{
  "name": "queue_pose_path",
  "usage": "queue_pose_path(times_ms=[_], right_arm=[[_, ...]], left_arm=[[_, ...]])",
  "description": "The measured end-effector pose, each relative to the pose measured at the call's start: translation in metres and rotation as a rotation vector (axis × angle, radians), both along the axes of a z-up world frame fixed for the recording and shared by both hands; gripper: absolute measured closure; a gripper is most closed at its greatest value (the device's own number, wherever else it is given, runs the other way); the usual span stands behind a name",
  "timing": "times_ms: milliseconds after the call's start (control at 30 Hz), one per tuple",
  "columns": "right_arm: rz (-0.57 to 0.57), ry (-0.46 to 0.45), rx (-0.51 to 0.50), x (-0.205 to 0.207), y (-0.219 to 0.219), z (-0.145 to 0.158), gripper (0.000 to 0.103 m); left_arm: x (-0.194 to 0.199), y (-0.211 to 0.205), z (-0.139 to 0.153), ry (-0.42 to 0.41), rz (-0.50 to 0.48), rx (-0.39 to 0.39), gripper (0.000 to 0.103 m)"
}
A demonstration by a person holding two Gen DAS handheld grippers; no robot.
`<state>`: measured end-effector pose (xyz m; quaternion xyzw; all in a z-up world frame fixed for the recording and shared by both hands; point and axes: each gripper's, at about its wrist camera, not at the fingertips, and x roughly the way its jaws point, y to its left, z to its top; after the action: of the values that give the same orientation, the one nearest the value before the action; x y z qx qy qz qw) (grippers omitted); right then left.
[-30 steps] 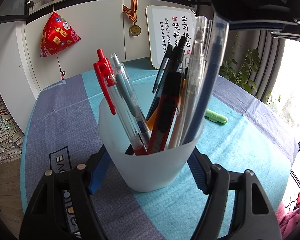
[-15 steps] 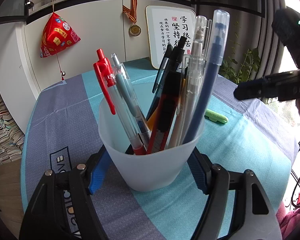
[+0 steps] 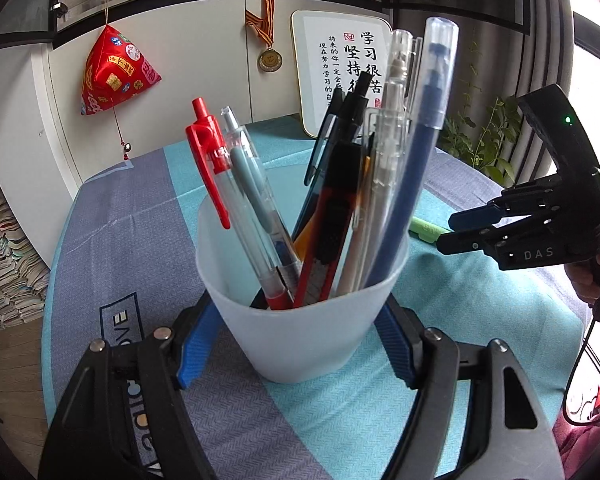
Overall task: Organize stationery
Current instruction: 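Move the right gripper to the green highlighter and grasp it, then lower the green highlighter into the cup and open the right gripper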
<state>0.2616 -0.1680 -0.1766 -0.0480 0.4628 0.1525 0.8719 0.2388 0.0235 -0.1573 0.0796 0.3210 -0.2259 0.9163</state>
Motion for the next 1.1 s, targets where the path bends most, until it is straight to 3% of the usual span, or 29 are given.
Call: queue_pose_path(times_ms=[33,100,233,533,667,800,933,1100], right_arm=[[0.004,0.007,0.000,0.001,0.001,-0.002,0.079],[0.004,-0.006,-0.031,0.000,0.002,-0.004,0.088],[0.014,-0.027,-0.009,-0.009,0.003,0.005,0.088],[0.020,-0.102,0.091,-0.034,-0.007,0.056,0.088],[0.093,-0.146,0.100,-0.052,0.010,0.081,0.088],[0.235,-0.206,0.055,-0.078,0.042,0.105,0.088],[0.367,-0.167,0.074,-0.093,0.069,0.111,0.088],[0.347,-0.091,0.046,-0.077,0.082,0.102,0.088]], left_arm=[[0.000,0.000,0.000,0.000,0.000,0.000,0.032],[0.000,0.000,0.000,0.000,0.000,0.000,0.032],[0.000,0.000,0.000,0.000,0.000,0.000,0.032],[0.000,0.000,0.000,0.002,0.000,-0.001,0.032],[-0.001,0.000,-0.002,0.005,-0.001,-0.001,0.032],[-0.001,0.000,-0.002,0.004,-0.001,-0.001,0.032],[-0.001,0.000,-0.002,0.005,-0.001,-0.001,0.032],[-0.001,0.000,-0.002,0.005,-0.001,-0.001,0.032]])
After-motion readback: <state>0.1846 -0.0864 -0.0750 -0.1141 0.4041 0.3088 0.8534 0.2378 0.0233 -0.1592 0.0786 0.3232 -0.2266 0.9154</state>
